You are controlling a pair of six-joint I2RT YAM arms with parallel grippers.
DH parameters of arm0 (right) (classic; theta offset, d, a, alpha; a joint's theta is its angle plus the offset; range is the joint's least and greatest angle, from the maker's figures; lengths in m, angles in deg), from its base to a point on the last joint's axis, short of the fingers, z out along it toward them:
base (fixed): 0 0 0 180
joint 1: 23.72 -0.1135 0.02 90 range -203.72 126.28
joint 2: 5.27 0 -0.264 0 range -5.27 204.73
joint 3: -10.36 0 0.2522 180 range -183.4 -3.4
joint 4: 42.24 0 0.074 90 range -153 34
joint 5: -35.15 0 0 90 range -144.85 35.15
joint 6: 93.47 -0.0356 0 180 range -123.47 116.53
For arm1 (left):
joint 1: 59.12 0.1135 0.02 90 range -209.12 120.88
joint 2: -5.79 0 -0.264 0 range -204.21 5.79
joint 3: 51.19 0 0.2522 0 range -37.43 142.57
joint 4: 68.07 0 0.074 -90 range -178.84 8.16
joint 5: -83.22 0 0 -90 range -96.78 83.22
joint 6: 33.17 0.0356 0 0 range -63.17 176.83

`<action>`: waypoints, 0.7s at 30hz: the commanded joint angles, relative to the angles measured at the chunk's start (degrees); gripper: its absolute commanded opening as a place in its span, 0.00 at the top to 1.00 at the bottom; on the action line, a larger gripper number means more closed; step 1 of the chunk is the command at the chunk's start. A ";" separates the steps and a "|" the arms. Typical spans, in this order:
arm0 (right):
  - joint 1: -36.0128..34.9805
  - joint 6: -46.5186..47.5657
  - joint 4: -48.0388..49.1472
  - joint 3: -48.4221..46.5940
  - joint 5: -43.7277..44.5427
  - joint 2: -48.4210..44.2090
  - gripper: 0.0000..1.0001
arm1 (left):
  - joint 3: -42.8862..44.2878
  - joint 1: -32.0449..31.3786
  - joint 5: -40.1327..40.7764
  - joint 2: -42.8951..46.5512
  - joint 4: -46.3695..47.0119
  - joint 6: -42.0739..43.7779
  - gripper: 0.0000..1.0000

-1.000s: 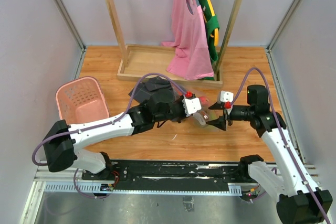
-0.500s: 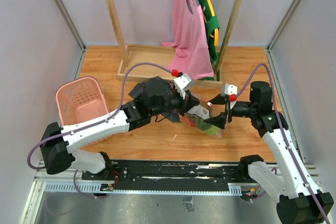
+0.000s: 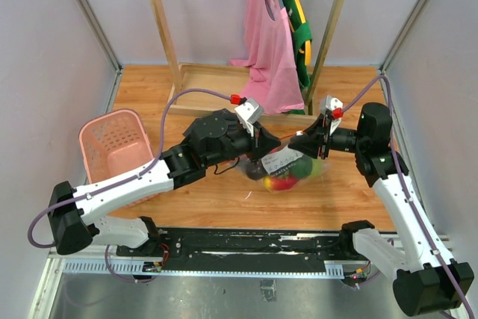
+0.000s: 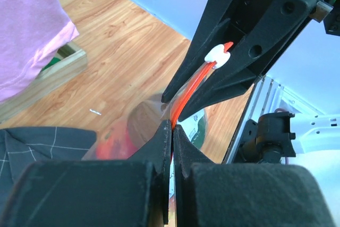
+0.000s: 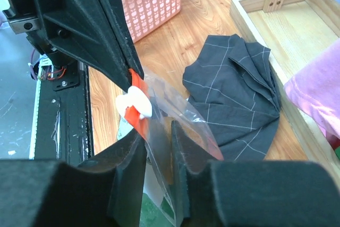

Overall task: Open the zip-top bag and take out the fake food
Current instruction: Unzip the zipper food storage bag at the center of the board.

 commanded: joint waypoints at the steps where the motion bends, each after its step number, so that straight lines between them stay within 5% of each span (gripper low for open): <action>1: 1.25 -5.61 7.09 2.89 -2.14 -1.36 0.78 | -1.74 0.33 0.21 2.55 4.44 -1.95 1.00; 7: 1.22 -13.52 18.92 7.47 -8.03 -0.45 0.99 | -5.94 0.30 -0.65 3.22 7.49 -4.22 1.00; 12: 1.28 -12.56 17.84 7.99 -8.14 -0.40 0.99 | -11.15 0.37 -3.90 4.97 12.64 -4.92 0.97; 21: 1.26 -5.18 9.64 6.15 -7.18 1.03 0.99 | -9.86 0.37 -5.25 9.51 11.58 4.11 0.39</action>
